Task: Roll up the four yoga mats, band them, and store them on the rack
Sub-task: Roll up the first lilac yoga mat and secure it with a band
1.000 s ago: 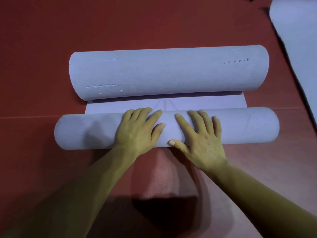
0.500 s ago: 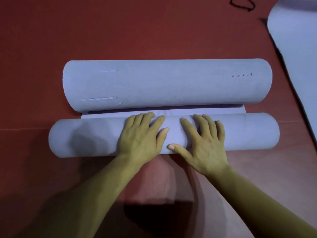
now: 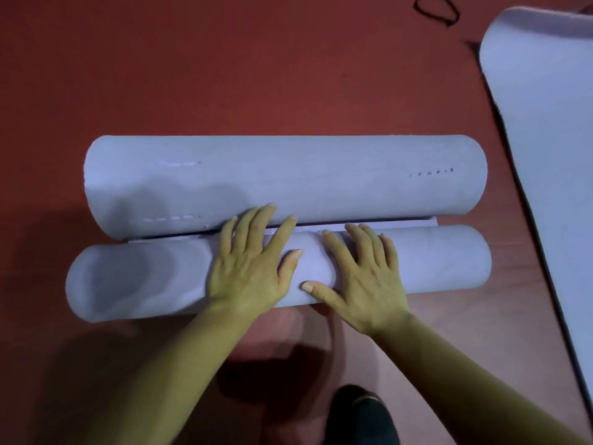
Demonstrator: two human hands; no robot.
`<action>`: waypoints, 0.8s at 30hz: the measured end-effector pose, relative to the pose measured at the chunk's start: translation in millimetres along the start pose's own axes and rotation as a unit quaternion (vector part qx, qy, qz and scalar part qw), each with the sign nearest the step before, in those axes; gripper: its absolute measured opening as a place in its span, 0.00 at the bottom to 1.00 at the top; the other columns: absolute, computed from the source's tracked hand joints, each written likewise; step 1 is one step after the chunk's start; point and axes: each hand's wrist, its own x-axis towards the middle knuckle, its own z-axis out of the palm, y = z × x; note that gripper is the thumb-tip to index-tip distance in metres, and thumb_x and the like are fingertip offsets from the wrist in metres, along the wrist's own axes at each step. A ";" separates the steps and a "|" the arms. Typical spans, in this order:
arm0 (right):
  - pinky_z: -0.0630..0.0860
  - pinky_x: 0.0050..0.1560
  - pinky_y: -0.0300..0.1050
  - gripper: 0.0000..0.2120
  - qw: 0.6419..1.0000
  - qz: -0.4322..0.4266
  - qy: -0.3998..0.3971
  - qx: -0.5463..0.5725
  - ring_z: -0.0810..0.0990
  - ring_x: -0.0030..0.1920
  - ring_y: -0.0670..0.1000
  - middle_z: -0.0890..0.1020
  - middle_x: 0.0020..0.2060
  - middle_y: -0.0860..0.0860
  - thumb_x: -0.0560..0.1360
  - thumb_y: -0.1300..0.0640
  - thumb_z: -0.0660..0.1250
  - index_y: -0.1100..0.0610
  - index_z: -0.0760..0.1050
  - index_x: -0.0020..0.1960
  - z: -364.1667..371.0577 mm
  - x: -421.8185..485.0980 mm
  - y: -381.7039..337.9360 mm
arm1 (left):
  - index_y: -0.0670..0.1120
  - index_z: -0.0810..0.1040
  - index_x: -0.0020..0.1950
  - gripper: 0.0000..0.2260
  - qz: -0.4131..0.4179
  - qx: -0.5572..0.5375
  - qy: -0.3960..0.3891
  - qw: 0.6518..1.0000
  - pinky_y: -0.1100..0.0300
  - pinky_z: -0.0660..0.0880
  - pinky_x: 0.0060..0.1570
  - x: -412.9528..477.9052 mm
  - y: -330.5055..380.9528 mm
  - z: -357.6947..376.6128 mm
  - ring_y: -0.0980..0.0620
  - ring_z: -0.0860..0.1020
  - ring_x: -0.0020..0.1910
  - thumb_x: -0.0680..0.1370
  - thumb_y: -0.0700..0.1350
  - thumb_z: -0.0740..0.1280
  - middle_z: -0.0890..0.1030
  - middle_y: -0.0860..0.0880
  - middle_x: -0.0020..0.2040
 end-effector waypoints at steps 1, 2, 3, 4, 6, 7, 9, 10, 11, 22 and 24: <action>0.66 0.70 0.66 0.40 1.000 -0.003 0.024 0.001 0.73 0.71 0.65 0.76 0.69 0.62 0.74 0.27 0.57 0.56 0.76 0.72 3.7 1.4 0.7 | 0.48 0.77 0.71 0.23 0.005 -0.002 -0.002 1.000 0.41 0.63 0.69 2.4 -1.6 1.5 0.41 0.67 0.70 0.79 0.57 0.61 0.74 0.40 0.71; 0.67 0.70 0.65 0.39 0.999 -0.009 0.044 0.004 0.74 0.71 0.64 0.77 0.68 0.61 0.75 0.27 0.58 0.57 0.77 0.71 6.7 4.8 1.1 | 0.48 0.77 0.71 0.24 0.009 -0.001 -0.003 1.000 0.41 0.63 0.69 5.2 -3.4 2.8 0.41 0.67 0.70 0.78 0.57 0.61 0.74 0.40 0.72; 0.68 0.69 0.65 0.39 0.998 -0.016 0.060 0.008 0.74 0.70 0.64 0.78 0.66 0.60 0.75 0.27 0.58 0.58 0.77 0.70 9.7 9.1 1.5 | 0.48 0.77 0.71 0.24 0.008 0.003 -0.006 1.000 0.40 0.64 0.69 8.2 -5.3 3.9 0.41 0.69 0.70 0.78 0.57 0.61 0.74 0.40 0.71; 0.69 0.68 0.64 0.39 0.997 -0.021 0.071 0.007 0.75 0.69 0.64 0.79 0.65 0.59 0.75 0.27 0.59 0.58 0.78 0.69 12.0 13.4 2.7 | 0.48 0.77 0.71 0.24 0.004 0.005 -0.012 1.000 0.40 0.65 0.68 11.8 -6.7 5.0 0.40 0.71 0.69 0.79 0.57 0.62 0.75 0.41 0.70; 0.69 0.68 0.64 0.40 0.997 -0.027 0.073 0.005 0.76 0.68 0.63 0.79 0.65 0.58 0.75 0.27 0.58 0.58 0.77 0.69 11.5 20.2 5.4 | 0.48 0.77 0.69 0.23 -0.014 0.002 -0.031 0.999 0.41 0.66 0.67 18.2 -8.3 3.8 0.38 0.74 0.66 0.78 0.58 0.62 0.76 0.41 0.67; 0.68 0.68 0.64 0.40 0.997 -0.027 0.068 0.006 0.75 0.68 0.63 0.79 0.65 0.57 0.75 0.27 0.58 0.58 0.77 0.70 10.1 25.2 6.8 | 0.48 0.77 0.69 0.23 -0.024 0.000 -0.039 0.999 0.42 0.65 0.66 22.9 -9.7 2.9 0.38 0.74 0.65 0.78 0.58 0.62 0.76 0.42 0.67; 0.67 0.70 0.64 0.41 0.999 -0.020 0.044 0.004 0.73 0.71 0.62 0.77 0.68 0.56 0.75 0.26 0.56 0.57 0.74 0.73 7.6 35.3 6.9 | 0.48 0.77 0.68 0.23 -0.032 -0.011 -0.058 0.998 0.43 0.64 0.66 32.9 -13.3 1.8 0.38 0.73 0.66 0.78 0.58 0.60 0.75 0.43 0.67; 0.65 0.72 0.65 0.42 1.000 -0.012 0.023 0.002 0.71 0.73 0.61 0.75 0.72 0.55 0.75 0.25 0.54 0.55 0.72 0.75 5.9 39.7 5.9 | 0.47 0.77 0.68 0.23 -0.033 -0.025 -0.066 0.997 0.43 0.64 0.68 37.7 -14.8 1.7 0.38 0.72 0.68 0.79 0.57 0.59 0.75 0.43 0.69; 0.62 0.74 0.65 0.43 1.000 -0.003 0.003 0.001 0.67 0.76 0.60 0.71 0.75 0.54 0.76 0.24 0.51 0.53 0.68 0.78 4.5 44.4 5.1 | 0.47 0.77 0.69 0.23 -0.034 -0.038 -0.069 0.996 0.43 0.64 0.69 42.5 -16.3 2.1 0.39 0.71 0.71 0.79 0.57 0.58 0.75 0.43 0.70; 0.55 0.77 0.64 0.42 0.999 0.003 -0.017 0.051 0.56 0.81 0.60 0.57 0.82 0.56 0.76 0.25 0.51 0.50 0.63 0.80 -1.1 78.0 8.1 | 0.49 0.70 0.77 0.27 -0.057 -0.059 -0.096 0.992 0.42 0.57 0.76 77.7 -29.4 15.4 0.42 0.59 0.80 0.81 0.60 0.54 0.62 0.43 0.80; 0.60 0.73 0.65 0.38 0.998 -0.008 0.039 0.049 0.65 0.77 0.62 0.66 0.78 0.58 0.77 0.28 0.56 0.52 0.70 0.77 3.8 66.1 5.2 | 0.49 0.69 0.77 0.28 -0.060 -0.064 -0.092 0.992 0.43 0.55 0.77 79.9 -30.6 17.5 0.44 0.57 0.81 0.81 0.60 0.53 0.60 0.44 0.81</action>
